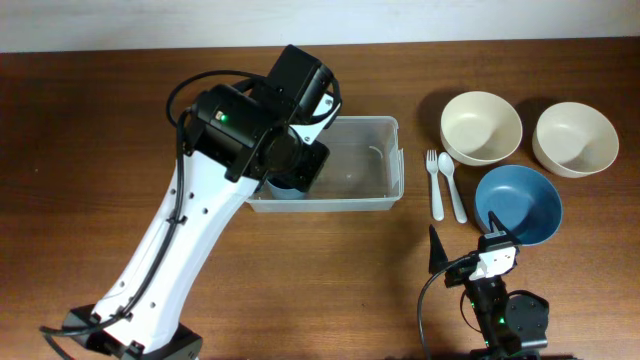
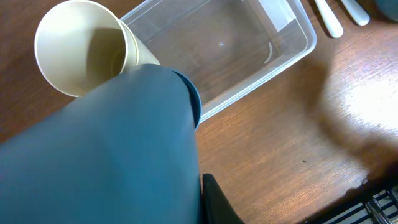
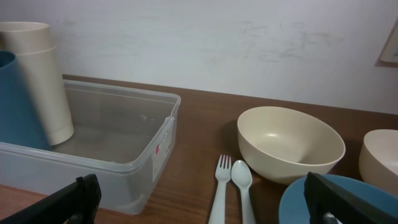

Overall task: Pack container
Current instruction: 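Carry the blue cup over the container and lower it into the first blue cup, then open the left gripper and retract the left arm to rest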

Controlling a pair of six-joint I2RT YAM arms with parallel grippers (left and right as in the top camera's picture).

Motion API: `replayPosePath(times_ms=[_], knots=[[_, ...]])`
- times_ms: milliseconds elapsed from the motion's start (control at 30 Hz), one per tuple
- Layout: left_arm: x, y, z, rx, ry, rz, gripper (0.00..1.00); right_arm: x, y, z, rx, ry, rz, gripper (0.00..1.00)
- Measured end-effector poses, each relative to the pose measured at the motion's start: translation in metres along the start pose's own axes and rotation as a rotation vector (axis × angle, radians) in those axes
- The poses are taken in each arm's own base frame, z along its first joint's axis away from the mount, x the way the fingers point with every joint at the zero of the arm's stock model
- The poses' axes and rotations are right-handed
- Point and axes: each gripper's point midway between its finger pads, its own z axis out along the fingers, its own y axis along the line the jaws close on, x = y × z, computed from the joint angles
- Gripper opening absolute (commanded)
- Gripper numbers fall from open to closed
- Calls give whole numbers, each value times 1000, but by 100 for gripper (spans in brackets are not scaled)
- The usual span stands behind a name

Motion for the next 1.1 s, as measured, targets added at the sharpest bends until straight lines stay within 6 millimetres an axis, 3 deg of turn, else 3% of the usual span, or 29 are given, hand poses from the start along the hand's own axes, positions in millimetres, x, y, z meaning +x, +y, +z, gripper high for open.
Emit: replayPosePath(times_ms=[533, 933, 1100], knots=[[-2, -1, 22, -3, 54, 6, 14, 0, 0, 0, 0, 0, 0, 99], [-13, 3, 22, -25, 8, 3, 14, 0, 0, 0, 0, 0, 0, 99], [-25, -1, 22, -17, -40, 7, 26, 0, 0, 0, 0, 0, 1, 99]])
